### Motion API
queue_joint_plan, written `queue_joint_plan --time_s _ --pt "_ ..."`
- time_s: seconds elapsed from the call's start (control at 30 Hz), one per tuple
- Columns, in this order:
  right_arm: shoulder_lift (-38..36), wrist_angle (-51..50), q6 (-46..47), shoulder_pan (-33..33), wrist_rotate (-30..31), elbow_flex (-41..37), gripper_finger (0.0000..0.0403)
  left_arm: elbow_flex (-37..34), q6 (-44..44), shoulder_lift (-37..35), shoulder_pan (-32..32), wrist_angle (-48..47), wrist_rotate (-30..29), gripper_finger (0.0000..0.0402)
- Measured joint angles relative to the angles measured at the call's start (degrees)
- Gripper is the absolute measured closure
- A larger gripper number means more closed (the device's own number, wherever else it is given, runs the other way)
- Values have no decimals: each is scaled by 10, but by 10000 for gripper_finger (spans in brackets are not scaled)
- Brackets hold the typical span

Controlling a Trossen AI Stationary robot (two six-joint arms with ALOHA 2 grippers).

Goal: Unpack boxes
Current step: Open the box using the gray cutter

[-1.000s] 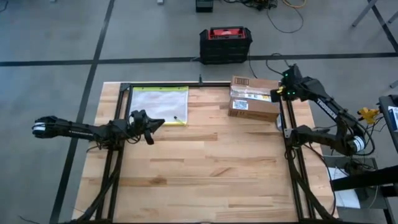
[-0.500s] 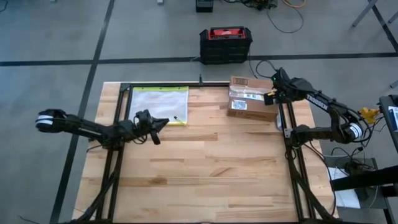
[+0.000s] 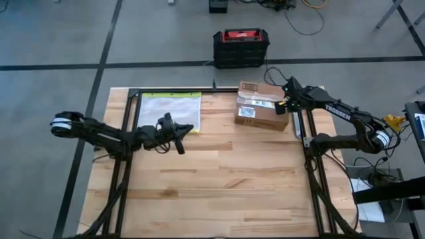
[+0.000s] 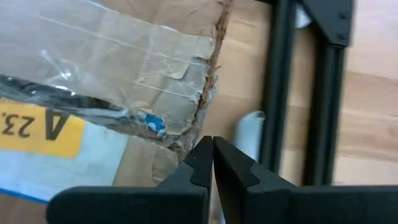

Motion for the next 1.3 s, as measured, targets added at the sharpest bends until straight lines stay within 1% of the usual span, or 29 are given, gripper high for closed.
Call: queue_joint_plan --time_s 0.1,0.2,0.3,0.37,0.43,0.53,0.6,0.77,0.93,1.03,1.1,1.2,1.3 --pt "0 20 24 47 0 0 403 31 18 30 0 -1 36 401" --pt "4 62 24 81 0 0 403 59 27 58 0 0 60 401" --pt "10 120 -21 102 -2 0 403 83 33 85 0 -3 74 401" --pt "8 111 -34 114 -1 1 403 95 34 99 -1 -1 84 401" --pt "2 65 -31 123 9 1 403 102 33 107 -2 -3 103 401" --pt "-5 -49 22 126 48 1 403 103 33 113 -9 -3 111 401" --pt "-6 -79 40 120 49 -8 403 102 35 115 -9 -3 111 402" --pt "-17 -73 82 95 48 -53 400 102 48 123 -7 -3 105 397" --pt "-20 -66 126 92 59 -103 374 102 49 127 -7 -21 105 388" --pt "-19 -60 158 92 59 -131 368 101 48 127 -7 -39 104 387" --pt "-19 -51 179 91 61 -141 373 100 47 127 -7 -44 104 387" --pt "-19 -41 212 92 66 -150 394 100 47 127 -7 -49 104 387" --pt "-19 -35 226 93 69 -160 399 100 48 126 -7 -50 104 387"
